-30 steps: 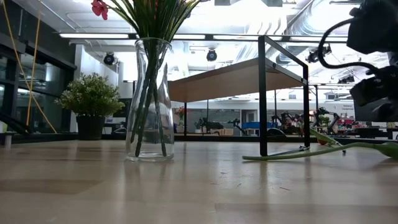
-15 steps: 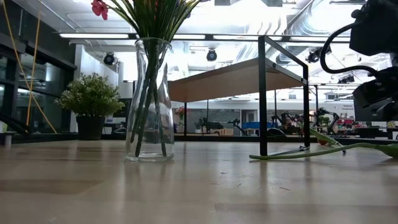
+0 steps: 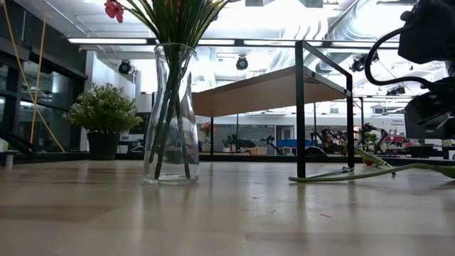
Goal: Pick and place flowers into a vace then onto a shelf
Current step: Put the pink tulip into the right transparent vase
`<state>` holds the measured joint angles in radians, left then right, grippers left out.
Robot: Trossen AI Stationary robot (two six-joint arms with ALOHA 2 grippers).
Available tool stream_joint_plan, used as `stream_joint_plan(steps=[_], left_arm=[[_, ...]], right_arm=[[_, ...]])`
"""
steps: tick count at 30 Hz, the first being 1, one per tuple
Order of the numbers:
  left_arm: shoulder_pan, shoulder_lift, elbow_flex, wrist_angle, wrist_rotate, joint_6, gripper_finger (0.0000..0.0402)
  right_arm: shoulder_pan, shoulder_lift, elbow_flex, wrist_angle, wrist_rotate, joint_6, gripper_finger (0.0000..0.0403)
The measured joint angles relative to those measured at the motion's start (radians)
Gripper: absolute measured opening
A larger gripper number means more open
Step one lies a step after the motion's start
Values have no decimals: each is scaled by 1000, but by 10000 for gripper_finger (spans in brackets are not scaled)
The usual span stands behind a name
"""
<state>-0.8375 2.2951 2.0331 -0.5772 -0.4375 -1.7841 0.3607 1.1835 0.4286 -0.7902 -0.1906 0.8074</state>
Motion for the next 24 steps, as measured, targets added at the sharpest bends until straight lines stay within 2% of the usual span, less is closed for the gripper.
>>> stream_joint_plan(steps=[8,24], left_arm=[[0,0,0,0,0,0,211],[0,0,0,0,0,2,211]], right_arm=[[0,0,0,1,-16,0,197],[0,-1,0,9,8,-2,183]])
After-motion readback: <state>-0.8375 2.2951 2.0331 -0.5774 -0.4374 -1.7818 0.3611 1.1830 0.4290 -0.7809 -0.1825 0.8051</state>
